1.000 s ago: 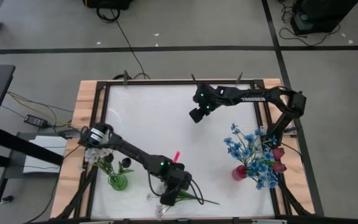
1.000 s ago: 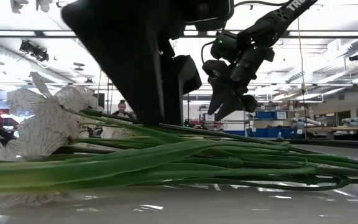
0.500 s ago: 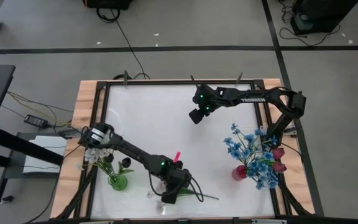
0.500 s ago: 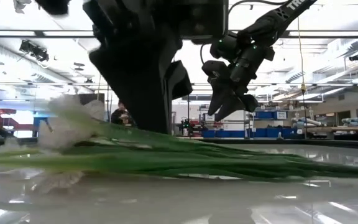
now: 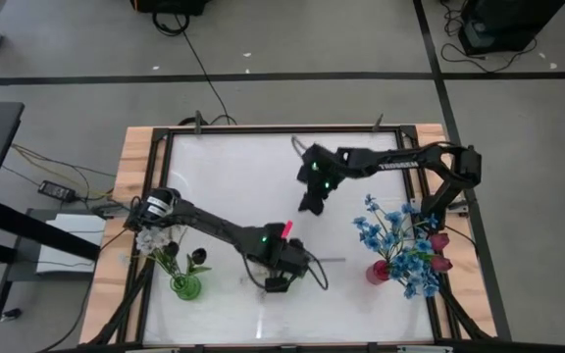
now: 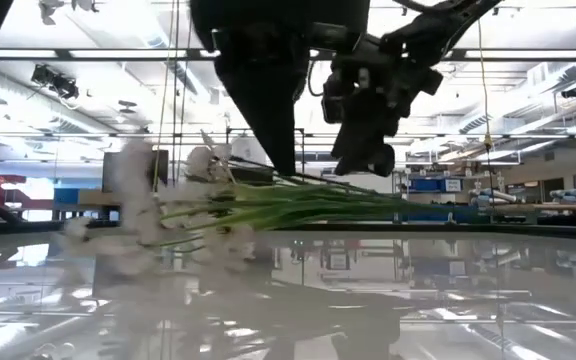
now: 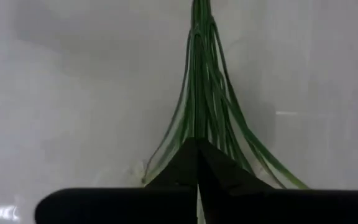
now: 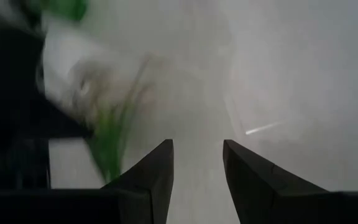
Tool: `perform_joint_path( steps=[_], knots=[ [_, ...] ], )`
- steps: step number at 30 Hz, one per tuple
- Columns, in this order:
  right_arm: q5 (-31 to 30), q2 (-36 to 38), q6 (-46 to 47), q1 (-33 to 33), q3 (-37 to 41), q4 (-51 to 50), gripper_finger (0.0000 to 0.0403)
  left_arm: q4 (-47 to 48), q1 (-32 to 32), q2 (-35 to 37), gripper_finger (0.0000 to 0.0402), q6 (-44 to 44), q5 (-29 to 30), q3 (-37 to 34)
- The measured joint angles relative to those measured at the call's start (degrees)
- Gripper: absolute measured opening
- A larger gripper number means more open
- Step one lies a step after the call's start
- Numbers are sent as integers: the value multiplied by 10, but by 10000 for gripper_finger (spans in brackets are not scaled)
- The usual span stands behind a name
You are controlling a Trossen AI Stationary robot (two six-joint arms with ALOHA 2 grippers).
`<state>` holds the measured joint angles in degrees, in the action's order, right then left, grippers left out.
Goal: Sort flowers into vase by color
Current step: Put the white flowers into the green flower vase
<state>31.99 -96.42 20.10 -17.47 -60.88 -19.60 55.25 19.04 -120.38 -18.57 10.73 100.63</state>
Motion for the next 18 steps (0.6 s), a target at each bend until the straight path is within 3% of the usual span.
perform_joint_path(
  steps=[5,10,18],
  knots=[
    [-17,0,-86,62,0,-10,148,24,-20,0,29,-19,25,16],
    [-89,0,-119,96,0,1,155,44,-40,0,103,-57,25,16],
    [-109,0,-163,139,3,16,213,108,-59,20,208,-87,25,35]
  ],
)
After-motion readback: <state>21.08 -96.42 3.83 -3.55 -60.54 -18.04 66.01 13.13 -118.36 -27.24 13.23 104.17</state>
